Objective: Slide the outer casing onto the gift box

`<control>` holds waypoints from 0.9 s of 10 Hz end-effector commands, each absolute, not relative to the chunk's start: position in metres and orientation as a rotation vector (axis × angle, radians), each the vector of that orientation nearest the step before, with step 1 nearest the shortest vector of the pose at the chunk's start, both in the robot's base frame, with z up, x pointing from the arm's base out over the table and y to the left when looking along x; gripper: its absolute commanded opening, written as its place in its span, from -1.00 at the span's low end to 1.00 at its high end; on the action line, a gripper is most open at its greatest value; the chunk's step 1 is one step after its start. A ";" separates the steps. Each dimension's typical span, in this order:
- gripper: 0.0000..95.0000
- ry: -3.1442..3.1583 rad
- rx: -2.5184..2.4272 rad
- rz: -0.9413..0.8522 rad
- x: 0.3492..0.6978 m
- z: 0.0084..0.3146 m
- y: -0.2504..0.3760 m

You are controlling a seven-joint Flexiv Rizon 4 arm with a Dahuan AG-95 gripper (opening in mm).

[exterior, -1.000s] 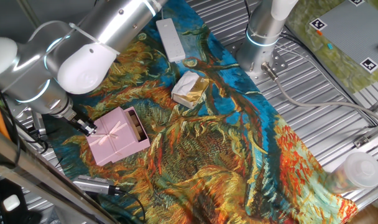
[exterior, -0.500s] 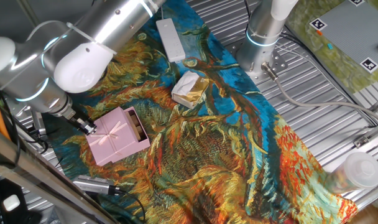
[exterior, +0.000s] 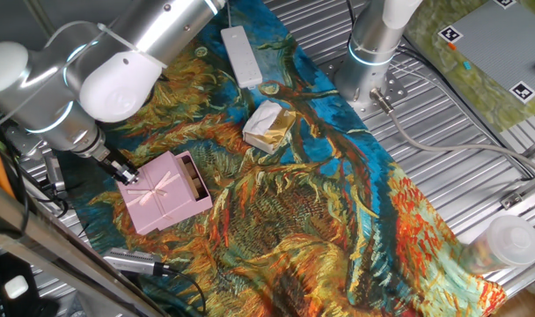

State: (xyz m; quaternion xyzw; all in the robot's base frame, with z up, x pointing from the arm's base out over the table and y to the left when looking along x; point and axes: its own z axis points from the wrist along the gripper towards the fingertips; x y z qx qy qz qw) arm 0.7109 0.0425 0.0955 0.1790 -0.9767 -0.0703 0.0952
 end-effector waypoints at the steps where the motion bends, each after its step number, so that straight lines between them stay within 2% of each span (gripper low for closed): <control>1: -1.00 -2.897 0.542 -0.209 0.710 0.095 0.040; 9: -1.00 -2.891 0.600 -0.212 0.710 0.094 0.021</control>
